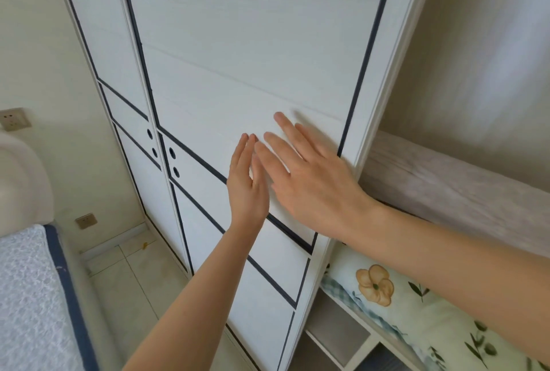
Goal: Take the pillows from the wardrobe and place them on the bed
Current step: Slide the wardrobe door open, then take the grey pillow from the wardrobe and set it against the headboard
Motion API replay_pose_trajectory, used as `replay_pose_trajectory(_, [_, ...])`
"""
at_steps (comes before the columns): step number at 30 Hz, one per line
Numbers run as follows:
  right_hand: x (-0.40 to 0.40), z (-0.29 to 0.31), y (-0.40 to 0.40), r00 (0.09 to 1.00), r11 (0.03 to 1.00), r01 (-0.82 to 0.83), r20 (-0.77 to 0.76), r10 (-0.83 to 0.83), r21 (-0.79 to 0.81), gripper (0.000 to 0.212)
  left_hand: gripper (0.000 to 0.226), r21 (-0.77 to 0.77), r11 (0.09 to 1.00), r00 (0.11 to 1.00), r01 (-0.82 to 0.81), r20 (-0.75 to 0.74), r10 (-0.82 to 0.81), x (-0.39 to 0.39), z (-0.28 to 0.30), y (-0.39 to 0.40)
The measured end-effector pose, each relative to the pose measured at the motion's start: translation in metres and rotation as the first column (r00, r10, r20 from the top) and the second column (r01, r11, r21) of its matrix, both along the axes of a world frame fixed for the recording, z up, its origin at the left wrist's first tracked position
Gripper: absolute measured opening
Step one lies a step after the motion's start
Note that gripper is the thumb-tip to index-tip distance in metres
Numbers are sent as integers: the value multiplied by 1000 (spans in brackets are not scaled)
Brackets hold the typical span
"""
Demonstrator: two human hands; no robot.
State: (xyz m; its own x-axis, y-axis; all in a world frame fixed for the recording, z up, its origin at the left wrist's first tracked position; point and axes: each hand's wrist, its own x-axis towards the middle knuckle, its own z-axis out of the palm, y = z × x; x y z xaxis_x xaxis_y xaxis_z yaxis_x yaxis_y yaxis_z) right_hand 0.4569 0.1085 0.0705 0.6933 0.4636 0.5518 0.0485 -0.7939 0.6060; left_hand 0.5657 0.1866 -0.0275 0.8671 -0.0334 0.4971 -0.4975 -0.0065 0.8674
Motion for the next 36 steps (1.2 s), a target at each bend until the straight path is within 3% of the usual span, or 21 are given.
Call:
replay_pose_trajectory(5, [-41, -13, -24, 951, 949, -309, 11, 309, 65, 28, 28, -82, 992, 994, -99, -59, 94, -46, -15, -8])
replay_pose_trajectory(9, [-87, -29, -62, 933, 915, -353, 1, 359, 198, 27, 28, -79, 976, 980, -201, -10, 201, -94, -29, -29])
replay_pose_trajectory(16, [-157, -85, -154, 973, 894, -126, -123, 196, 431, 29, 25, -40, 955, 955, -295, -27, 294, -185, -57, -75])
replay_pose_trajectory(20, [-187, -117, -196, 978, 841, 9, -181, 106, 541, 28, 24, 9, 963, 960, -268, -82, 268, -226, -76, -97])
replay_pose_trajectory(27, [-205, -127, -253, 967, 802, 171, -254, -25, 573, 30, 21, 153, 984, 978, -92, -172, 118, -250, -95, -157])
replay_pose_trajectory(33, [-190, -105, -307, 945, 803, 309, -257, -201, 509, 30, 19, 239, 967, 958, 85, -285, -14, -229, -87, -232])
replay_pose_trajectory(36, [-171, -90, -340, 919, 795, 389, -257, -300, 466, 33, 20, 103, 963, 863, 249, -475, -173, -205, -77, -271])
